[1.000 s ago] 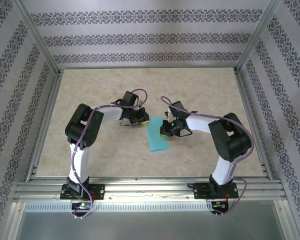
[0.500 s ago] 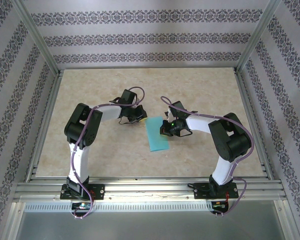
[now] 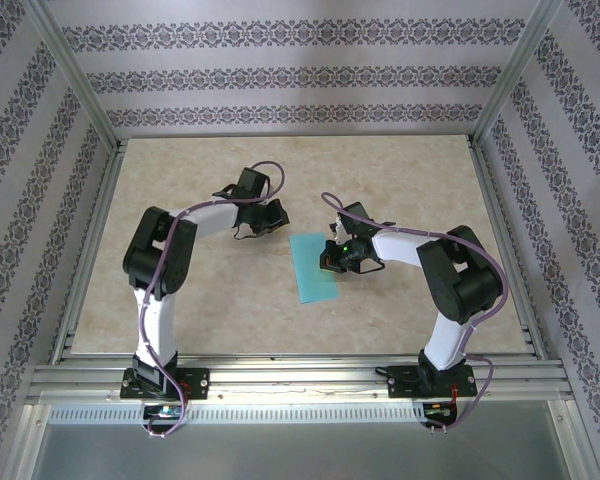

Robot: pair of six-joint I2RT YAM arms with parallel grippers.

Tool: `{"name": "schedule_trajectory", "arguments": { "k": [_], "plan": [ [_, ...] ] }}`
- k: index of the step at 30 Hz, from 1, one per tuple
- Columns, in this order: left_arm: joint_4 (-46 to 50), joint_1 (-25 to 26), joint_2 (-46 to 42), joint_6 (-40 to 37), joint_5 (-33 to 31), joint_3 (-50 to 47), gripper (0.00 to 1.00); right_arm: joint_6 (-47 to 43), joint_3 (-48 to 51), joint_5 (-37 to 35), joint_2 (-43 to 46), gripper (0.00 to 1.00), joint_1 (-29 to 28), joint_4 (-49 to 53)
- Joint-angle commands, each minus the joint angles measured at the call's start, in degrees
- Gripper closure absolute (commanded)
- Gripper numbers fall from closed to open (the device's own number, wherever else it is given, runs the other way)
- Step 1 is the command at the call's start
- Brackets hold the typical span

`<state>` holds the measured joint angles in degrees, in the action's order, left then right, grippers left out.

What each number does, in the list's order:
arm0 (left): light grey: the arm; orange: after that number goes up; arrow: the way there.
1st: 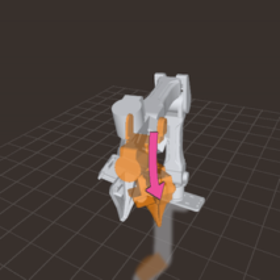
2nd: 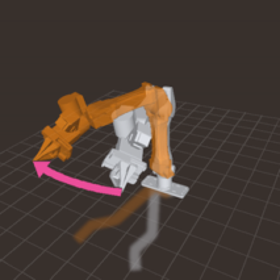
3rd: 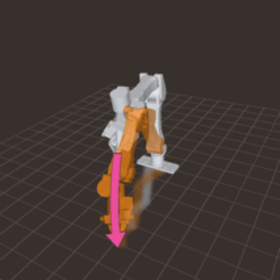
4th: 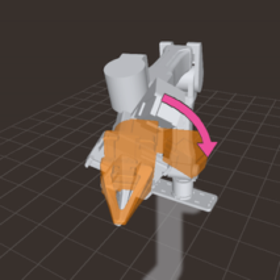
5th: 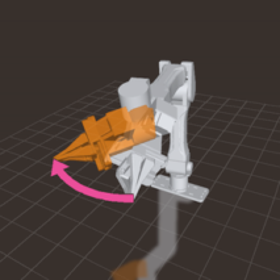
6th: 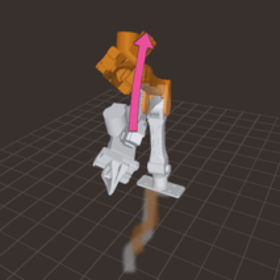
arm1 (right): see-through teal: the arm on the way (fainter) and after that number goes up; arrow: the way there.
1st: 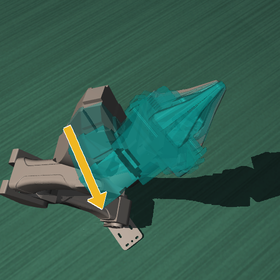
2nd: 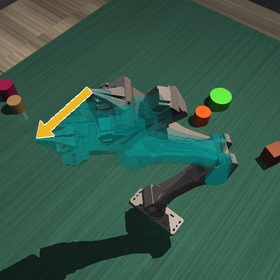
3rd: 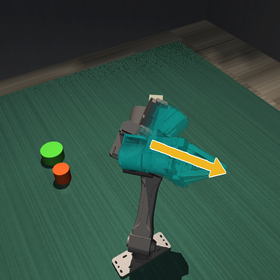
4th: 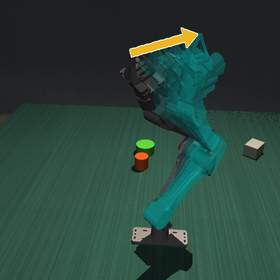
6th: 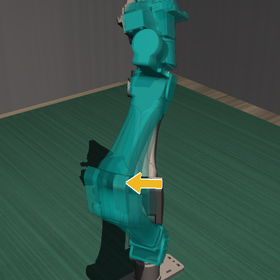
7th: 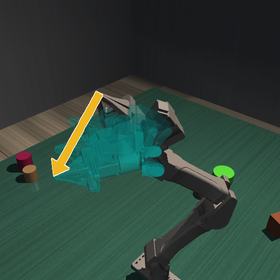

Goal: Fold a paper plane with a square sheet of paper (pick it up from the middle)
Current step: First fold the square sheet of paper in half at the center of the table.

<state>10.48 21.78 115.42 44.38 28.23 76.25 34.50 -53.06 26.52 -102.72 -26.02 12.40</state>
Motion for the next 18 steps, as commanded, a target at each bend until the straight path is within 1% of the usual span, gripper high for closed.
{"name": "schedule_trajectory", "arguments": {
  "k": [1, 5, 9, 14, 18],
  "plan": [
    [-3.35, 2.41, -4.78, -1.6, 3.92, -3.6, 0.88, -0.48, 1.95, -4.38, -1.21, 1.0, -0.17, 6.22],
    [-6.08, 4.78, -4.65, -1.85, 5.83, -7.29, 0.89, -0.38, 1.91, -4.51, -1.24, 1.0, -0.17, 6.3],
    [-7.5, 6.01, -3.42, -1.9, 6.67, -9.37, 0.89, -0.4, 1.98, -4.58, -1.19, 1.0, -0.17, 6.37],
    [-4.94, 5.73, -1.44, -3.47, 2.08, -10.09, 0.89, -0.51, 2.27, -4.45, -1.06, 1.0, -0.17, 6.46],
    [-4.34, 5.76, 0.8, -3.17, 0.6, -10.67, 0.89, -0.93, 2.38, -5.4, -1.0, 1.0, -0.17, 7.13]
  ]
}}
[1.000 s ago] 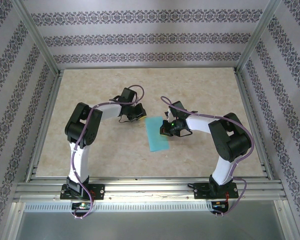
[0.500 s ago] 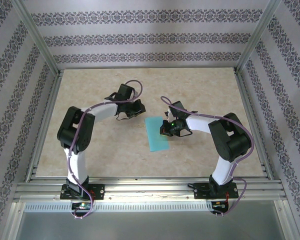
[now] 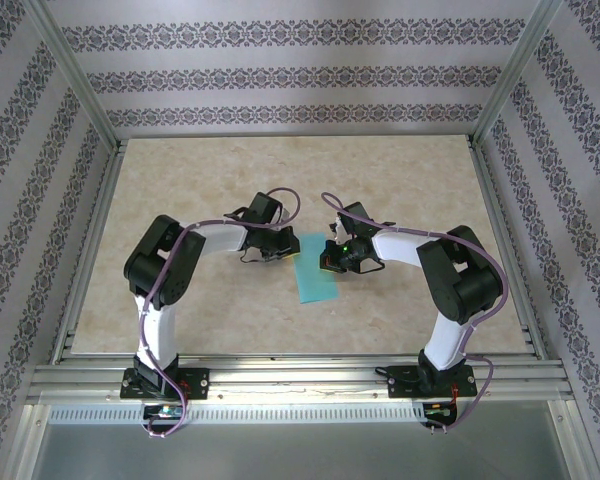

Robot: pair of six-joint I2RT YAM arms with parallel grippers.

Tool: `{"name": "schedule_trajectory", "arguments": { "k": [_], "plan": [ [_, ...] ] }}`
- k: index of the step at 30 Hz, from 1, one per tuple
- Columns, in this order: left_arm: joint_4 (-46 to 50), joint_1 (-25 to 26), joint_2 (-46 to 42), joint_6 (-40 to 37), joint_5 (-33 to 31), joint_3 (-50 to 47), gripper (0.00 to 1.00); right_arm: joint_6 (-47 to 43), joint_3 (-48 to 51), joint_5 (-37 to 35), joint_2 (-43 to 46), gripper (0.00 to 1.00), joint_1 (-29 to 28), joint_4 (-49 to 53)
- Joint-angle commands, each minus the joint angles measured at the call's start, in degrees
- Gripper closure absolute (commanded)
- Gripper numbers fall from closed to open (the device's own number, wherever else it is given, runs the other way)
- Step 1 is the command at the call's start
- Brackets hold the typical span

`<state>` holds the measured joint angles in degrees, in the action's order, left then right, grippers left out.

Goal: Fold a paper plane with a square sheet of paper (pick it up from the middle)
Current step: First fold the square sheet of paper in half at the center of the table.

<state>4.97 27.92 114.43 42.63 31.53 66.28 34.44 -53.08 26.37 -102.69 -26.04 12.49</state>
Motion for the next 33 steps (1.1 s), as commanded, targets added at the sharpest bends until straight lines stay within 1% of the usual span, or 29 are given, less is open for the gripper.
{"name": "schedule_trajectory", "arguments": {
  "k": [1, 5, 11, 16, 18, 21, 26, 33],
  "plan": [
    [0.96, -0.41, 2.22, -0.89, -3.12, -1.3, 0.89, -0.7, 2.53, -5.15, -1.02, 1.0, -0.15, 6.81],
    [-1.33, -0.43, 1.4, 0.28, -3.32, -3.94, 0.88, -0.42, 2.38, -4.93, -1.01, 1.0, -0.15, 6.67],
    [3.07, -0.49, -3.37, -1.47, -2.7, -0.22, 0.85, -0.86, 1.66, -5.19, -0.69, 1.0, -0.15, 7.63],
    [1.49, 0.2, -6.57, 1.35, 0.49, -1.16, 0.85, -0.6, 1.75, -5.25, -0.57, 1.0, -0.15, 7.37],
    [-0.04, 0.7, -6.44, 2.68, 0.94, -1.99, 0.85, -0.51, 1.66, -5.32, -0.55, 1.0, -0.15, 7.26],
    [-2.08, 1.4, -4.72, 4.26, 3.4, -2.48, 0.86, -0.5, 1.54, -5.54, -0.8, 1.0, -0.15, 7.27],
    [-2.24, 2.19, -3.4, 4.29, 3.11, -4.11, 0.87, -0.47, 1.57, -5.45, -1.07, 1.0, -0.15, 7.12],
    [-1.13, 2.26, -2.8, 2.97, -0.59, -9.21, 0.88, -0.33, 1.66, -5.28, -1.19, 1.0, -0.15, 6.93]
  ]
}}
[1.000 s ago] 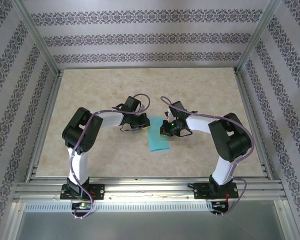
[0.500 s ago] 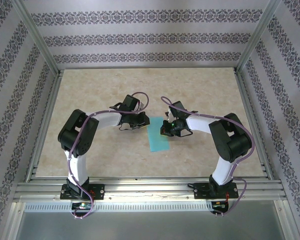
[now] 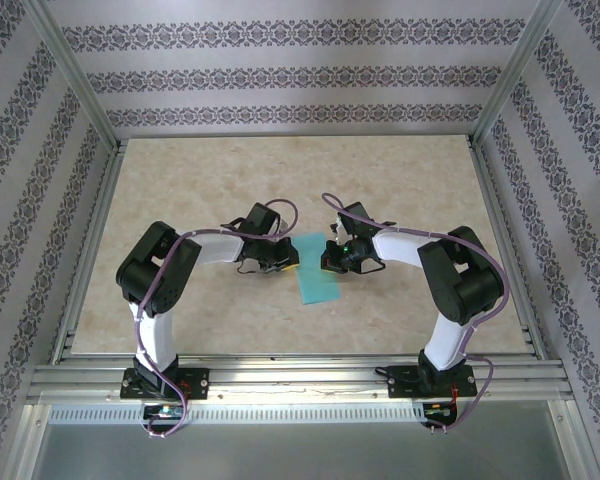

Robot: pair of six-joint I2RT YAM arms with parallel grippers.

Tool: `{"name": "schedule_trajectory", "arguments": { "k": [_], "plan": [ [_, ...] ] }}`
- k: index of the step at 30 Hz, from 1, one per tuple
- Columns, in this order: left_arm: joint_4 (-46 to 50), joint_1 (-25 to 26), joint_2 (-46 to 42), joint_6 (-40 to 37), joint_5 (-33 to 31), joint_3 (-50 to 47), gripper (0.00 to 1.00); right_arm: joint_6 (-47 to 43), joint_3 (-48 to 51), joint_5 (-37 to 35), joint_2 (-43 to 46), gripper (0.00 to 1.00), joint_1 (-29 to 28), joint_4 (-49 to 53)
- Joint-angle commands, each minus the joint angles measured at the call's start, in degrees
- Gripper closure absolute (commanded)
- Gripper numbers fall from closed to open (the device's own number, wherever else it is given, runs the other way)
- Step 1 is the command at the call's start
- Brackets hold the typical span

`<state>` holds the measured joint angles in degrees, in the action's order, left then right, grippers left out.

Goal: Fold a paper plane with a square sheet of paper (pick it up from the middle)
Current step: First fold the square sheet of paper in half at the center of the table.

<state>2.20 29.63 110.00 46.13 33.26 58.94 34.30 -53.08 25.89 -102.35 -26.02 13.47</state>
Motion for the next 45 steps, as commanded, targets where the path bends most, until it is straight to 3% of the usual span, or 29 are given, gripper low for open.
{"name": "schedule_trajectory", "arguments": {
  "k": [1, 8, 17, 30, 45],
  "plan": [
    [1.76, 0.52, 1.73, -0.71, -2.57, -2.33, 0.88, -0.2, 1.74, -4.81, -1.52, 1.0, -0.18, 5.9],
    [4.38, 0.52, -1.8, -4.24, -0.43, 0.05, 0.87, -0.09, 2.1, -4.84, -1.06, 1.0, -0.26, 5.92],
    [-1.49, 3.42, -4.46, 1.73, 3.55, -0.69, 0.86, 0.31, 2.37, -4.79, -1.1, 1.0, -0.26, 5.5],
    [-0.13, 4.39, -1.29, 2.8, -2.92, -7.74, 0.93, 0.24, 2.61, -4.8, -1.32, 1.0, -0.42, 5.38],
    [-6.59, 7.39, -9.64, 6.42, 2.17, -9.83, 0.91, 0.06, 2.54, -5.13, -0.85, 1.0, -0.43, 6.0]
  ]
}}
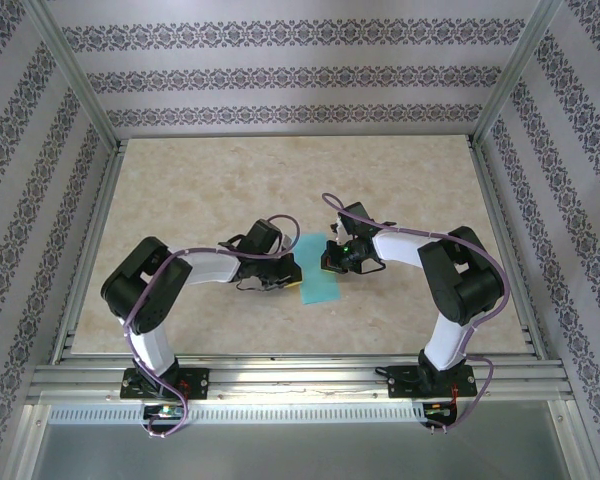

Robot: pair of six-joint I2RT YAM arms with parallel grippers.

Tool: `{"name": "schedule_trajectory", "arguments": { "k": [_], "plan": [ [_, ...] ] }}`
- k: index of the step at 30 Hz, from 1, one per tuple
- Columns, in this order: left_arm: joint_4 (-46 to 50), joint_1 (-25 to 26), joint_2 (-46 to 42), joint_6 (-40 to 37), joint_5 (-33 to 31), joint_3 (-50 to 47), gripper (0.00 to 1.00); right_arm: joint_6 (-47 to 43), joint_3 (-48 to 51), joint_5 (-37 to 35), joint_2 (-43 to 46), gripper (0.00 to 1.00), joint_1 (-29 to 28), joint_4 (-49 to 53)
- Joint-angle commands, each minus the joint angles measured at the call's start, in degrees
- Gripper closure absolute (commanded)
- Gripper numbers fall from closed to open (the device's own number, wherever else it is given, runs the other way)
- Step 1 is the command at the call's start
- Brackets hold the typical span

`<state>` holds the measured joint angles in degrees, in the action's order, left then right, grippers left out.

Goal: Fold a paper plane with a square sheet of paper (pick it up from the middle)
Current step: First fold the square sheet of paper in half at the center of the table.

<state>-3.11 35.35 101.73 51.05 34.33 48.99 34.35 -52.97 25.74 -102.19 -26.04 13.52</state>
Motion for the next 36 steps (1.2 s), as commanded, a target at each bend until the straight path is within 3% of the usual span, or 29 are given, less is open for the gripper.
{"name": "schedule_trajectory", "arguments": {
  "k": [1, 13, 21, 27, 36],
  "plan": [
    [-1.49, 1.89, -1.2, 1.59, 1.09, -0.01, 0.91, 0.07, 2.43, -4.99, -0.99, 1.0, -0.41, 5.9],
    [-6.82, 3.58, -0.23, 4.74, -0.75, -9.52, 0.92, 0.13, 2.54, -5.12, -1.05, 1.0, -0.34, 5.99],
    [-4.63, 4.67, -5.77, 4.92, -2.63, -7.42, 0.91, 0.28, 2.7, -5.17, -0.64, 1.0, -0.32, 6.02],
    [1.19, 6.59, -2.53, 1.73, -1.14, -1.37, 0.91, 0.02, 2.78, -5.26, -0.64, 1.0, -0.32, 6.24],
    [2.87, 7.1, 0.85, 1.26, -1.54, -4.74, 0.91, 0.37, 3.58, -5.35, -0.29, 1.0, -0.32, 5.63]
  ]
}}
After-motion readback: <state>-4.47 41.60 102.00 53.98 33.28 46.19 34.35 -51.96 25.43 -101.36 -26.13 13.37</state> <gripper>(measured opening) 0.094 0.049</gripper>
